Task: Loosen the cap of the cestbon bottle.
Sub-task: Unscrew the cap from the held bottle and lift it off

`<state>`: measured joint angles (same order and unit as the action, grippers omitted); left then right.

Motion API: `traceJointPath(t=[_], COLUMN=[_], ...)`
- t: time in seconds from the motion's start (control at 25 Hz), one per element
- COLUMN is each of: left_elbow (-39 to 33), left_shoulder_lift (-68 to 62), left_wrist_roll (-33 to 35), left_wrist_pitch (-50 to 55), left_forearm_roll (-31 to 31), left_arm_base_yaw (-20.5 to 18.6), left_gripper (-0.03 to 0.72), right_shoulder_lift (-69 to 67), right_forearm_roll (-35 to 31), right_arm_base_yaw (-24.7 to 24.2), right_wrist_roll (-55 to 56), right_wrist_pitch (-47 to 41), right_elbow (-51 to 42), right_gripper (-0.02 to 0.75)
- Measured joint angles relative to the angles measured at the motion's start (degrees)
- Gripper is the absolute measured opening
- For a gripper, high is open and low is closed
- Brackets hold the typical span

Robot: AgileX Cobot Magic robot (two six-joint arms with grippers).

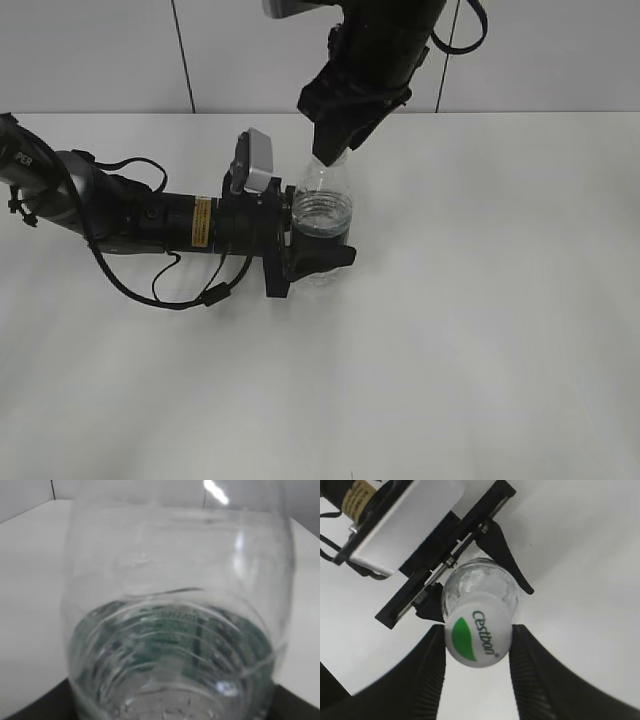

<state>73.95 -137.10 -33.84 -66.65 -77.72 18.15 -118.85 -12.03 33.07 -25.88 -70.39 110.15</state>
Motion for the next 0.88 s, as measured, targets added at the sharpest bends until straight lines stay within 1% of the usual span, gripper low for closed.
traceJointPath(t=[0.88], left_elbow=[0.0], left_shoulder_lift=[0.0], left_wrist_roll=[-0.3], left_wrist_pitch=[0.0], left_forearm_roll=[-3.3], left_arm_base_yaw=[-0.2], left_gripper=[0.409], right_shoulder_lift=[-0.1], right_forearm_roll=[0.1], right_arm_base_yaw=[0.0], right_wrist_roll=[-32.2], right_wrist_pitch=[-0.9], right_elbow=[0.0], right_gripper=[0.302])
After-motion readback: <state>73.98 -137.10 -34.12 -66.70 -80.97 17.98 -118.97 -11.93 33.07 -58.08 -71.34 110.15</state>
